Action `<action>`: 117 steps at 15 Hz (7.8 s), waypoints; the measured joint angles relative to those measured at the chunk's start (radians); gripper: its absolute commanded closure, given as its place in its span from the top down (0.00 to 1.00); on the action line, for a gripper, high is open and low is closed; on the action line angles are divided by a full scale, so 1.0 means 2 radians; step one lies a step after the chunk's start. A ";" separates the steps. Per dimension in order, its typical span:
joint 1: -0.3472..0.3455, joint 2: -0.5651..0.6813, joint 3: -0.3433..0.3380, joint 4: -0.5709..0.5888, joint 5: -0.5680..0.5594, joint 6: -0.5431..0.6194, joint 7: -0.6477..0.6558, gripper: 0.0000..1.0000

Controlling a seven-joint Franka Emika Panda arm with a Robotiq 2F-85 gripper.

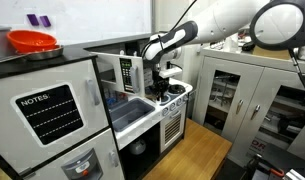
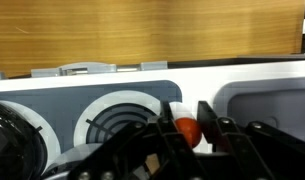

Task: Remove the black lid from the grey pot, place the white and red shaker inside the sink

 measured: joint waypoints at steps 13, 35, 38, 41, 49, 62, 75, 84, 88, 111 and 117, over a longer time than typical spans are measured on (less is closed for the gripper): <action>0.000 -0.060 -0.010 -0.060 0.000 0.018 0.028 0.08; -0.014 -0.200 -0.071 -0.149 -0.056 0.096 0.045 0.08; -0.015 -0.196 -0.070 -0.118 -0.056 0.092 0.017 0.08; -0.021 -0.183 -0.066 -0.057 -0.046 0.044 -0.022 0.08; -0.054 -0.081 -0.050 0.149 -0.011 -0.099 -0.095 0.08; -0.059 0.023 -0.036 0.332 -0.009 -0.187 -0.102 0.08; -0.049 0.036 -0.020 0.316 0.012 -0.228 -0.054 0.08; -0.005 0.003 -0.005 0.185 0.013 -0.079 -0.048 0.08; 0.002 -0.047 -0.005 0.092 0.013 -0.024 -0.041 0.08; -0.007 -0.190 -0.002 -0.256 0.027 0.201 -0.123 0.08; -0.023 -0.126 0.029 -0.179 0.043 0.196 -0.220 0.08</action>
